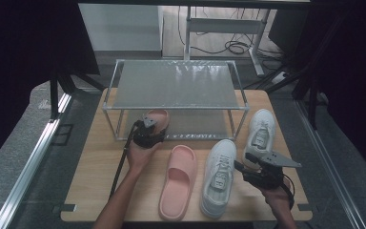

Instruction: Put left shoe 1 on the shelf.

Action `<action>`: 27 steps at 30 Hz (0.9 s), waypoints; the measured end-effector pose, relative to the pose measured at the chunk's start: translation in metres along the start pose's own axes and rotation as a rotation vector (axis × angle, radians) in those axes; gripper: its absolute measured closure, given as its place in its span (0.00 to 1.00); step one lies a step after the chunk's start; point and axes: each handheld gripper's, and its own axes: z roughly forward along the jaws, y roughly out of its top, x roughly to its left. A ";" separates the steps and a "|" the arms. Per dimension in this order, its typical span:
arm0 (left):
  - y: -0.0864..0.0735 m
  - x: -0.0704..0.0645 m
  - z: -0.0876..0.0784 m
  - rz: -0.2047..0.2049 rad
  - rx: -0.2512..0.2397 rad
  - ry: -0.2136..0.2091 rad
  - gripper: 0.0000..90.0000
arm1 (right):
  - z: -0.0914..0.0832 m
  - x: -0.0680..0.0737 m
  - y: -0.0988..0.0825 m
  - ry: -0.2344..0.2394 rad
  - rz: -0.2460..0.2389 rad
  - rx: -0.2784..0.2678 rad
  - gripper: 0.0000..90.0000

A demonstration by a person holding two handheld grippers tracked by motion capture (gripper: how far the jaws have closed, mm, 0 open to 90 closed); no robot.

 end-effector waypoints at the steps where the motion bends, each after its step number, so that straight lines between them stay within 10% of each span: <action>1: -0.001 0.000 -0.008 0.002 -0.003 -0.015 0.53 | 0.000 0.001 0.000 0.001 -0.001 -0.001 0.47; 15: -0.034 0.013 -0.056 -0.009 -0.007 -0.117 0.95 | -0.001 0.000 0.001 -0.006 -0.002 -0.008 0.47; 27: -0.066 0.020 -0.088 -0.032 -0.003 -0.153 0.98 | 0.000 0.002 0.000 0.001 -0.001 -0.004 0.47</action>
